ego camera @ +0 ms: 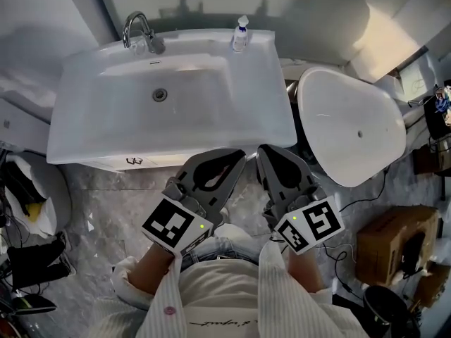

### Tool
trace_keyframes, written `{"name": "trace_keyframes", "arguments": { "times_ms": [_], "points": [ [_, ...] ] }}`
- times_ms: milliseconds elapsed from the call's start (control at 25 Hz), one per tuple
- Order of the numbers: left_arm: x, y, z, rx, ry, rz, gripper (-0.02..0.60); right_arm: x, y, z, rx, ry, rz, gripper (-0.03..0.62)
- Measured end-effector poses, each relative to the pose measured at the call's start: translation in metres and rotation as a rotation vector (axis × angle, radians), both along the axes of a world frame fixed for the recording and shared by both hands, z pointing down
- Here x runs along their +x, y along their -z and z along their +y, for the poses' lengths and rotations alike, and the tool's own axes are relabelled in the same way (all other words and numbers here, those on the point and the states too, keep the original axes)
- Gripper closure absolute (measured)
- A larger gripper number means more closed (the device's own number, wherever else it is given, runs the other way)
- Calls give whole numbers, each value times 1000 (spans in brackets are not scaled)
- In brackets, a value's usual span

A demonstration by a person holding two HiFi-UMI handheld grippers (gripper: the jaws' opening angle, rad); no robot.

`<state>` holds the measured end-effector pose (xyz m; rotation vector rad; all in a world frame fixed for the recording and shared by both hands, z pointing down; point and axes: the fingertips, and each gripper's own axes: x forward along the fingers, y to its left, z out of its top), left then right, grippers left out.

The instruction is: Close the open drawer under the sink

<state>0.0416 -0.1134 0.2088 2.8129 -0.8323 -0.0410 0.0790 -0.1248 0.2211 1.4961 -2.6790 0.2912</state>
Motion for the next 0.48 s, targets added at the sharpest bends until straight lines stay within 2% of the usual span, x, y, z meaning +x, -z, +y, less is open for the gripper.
{"name": "trace_keyframes", "arguments": {
  "times_ms": [480],
  "points": [
    [-3,11,-4,15,-19,1,565,-9,13,-3,10,9,-26,583]
  ]
}}
